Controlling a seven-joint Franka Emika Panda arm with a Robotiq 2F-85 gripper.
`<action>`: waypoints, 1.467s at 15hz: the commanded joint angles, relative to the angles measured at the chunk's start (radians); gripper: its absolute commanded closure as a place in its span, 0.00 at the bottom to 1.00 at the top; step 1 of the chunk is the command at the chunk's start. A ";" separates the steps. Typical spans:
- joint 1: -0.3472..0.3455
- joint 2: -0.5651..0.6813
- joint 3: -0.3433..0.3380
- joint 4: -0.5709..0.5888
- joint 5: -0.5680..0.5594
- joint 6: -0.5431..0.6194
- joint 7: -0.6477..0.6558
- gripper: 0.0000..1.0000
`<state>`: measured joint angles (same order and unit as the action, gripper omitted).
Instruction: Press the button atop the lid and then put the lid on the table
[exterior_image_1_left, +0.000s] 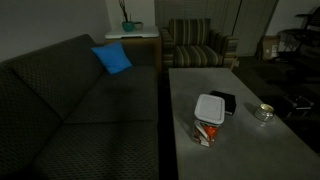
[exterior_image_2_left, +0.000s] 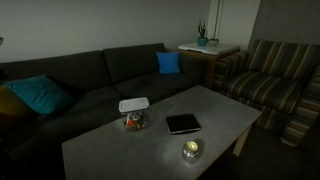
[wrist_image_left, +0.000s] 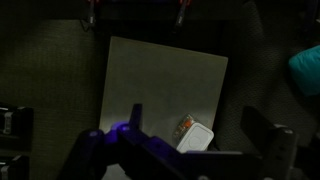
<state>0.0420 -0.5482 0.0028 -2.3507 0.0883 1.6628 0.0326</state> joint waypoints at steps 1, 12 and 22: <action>-0.009 0.001 0.007 0.002 0.003 -0.003 -0.004 0.00; 0.003 0.008 0.009 0.004 -0.010 0.012 -0.045 0.00; 0.105 0.090 0.090 -0.053 0.003 0.134 -0.105 0.00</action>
<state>0.1511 -0.4574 0.0901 -2.4058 0.0901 1.8003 -0.0712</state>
